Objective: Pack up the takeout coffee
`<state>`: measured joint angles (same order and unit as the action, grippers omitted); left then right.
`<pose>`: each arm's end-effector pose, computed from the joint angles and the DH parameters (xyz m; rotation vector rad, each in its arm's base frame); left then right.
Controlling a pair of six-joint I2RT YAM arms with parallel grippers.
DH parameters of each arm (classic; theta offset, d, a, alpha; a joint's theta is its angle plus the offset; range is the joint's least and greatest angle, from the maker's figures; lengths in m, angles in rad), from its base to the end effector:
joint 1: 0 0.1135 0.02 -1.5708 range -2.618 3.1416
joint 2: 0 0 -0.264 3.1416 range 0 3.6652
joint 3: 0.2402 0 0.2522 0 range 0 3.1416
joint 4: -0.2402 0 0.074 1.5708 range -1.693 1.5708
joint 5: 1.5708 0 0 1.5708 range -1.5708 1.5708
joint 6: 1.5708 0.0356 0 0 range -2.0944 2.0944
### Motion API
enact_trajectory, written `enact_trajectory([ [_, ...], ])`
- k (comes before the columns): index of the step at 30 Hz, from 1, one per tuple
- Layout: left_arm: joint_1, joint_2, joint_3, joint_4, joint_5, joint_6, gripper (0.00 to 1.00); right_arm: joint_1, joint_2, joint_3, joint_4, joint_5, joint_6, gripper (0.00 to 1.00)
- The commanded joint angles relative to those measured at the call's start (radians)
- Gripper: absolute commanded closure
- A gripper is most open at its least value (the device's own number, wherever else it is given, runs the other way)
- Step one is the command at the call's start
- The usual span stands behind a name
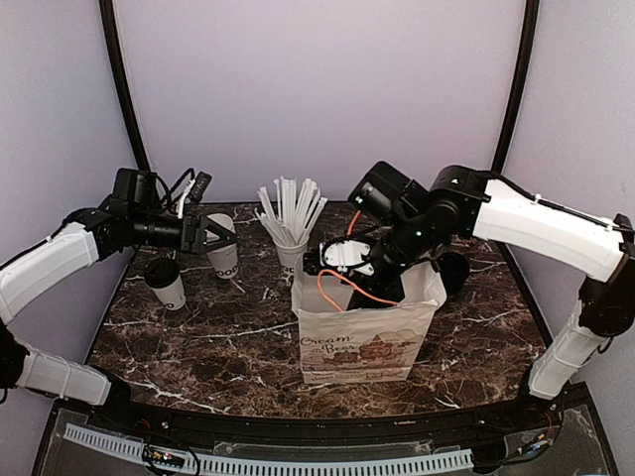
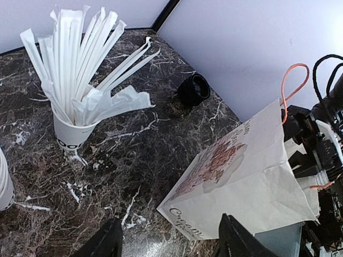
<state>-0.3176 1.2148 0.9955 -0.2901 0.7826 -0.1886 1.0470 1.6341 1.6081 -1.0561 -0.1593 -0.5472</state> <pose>0.2456 -0.1072 0.3178 0.6259 2.0087 -1.1173 0.1624 0.2924 0.3342 -1.9564 1.8365 0.3729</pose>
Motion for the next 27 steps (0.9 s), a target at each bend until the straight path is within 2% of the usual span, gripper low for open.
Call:
enact_trajectory([
  [1,-0.009,-0.035,0.080,-0.052,-0.057,0.028,0.37,-0.027,-0.062,0.095,-0.023,-0.004,-0.025,0.31],
  [5,-0.010,-0.027,0.160,-0.168,-0.245,0.043,0.38,-0.064,-0.073,0.154,-0.028,-0.012,-0.033,0.32],
  [10,-0.009,-0.006,0.188,-0.283,-0.406,0.029,0.36,-0.129,-0.107,0.235,-0.055,-0.102,-0.042,0.32],
  [17,0.013,0.064,0.249,-0.485,-0.802,0.017,0.19,-0.278,-0.172,0.299,-0.081,-0.220,-0.035,0.32],
  [20,0.053,0.097,0.266,-0.534,-0.871,0.064,0.14,-0.424,-0.212,0.321,-0.081,-0.368,-0.020,0.30],
  [24,0.156,0.143,0.252,-0.553,-0.840,0.137,0.11,-0.616,-0.258,0.286,-0.056,-0.587,-0.001,0.27],
  [27,0.175,0.190,0.239,-0.550,-0.838,0.158,0.10,-0.674,-0.273,0.226,-0.030,-0.612,0.017,0.27],
])
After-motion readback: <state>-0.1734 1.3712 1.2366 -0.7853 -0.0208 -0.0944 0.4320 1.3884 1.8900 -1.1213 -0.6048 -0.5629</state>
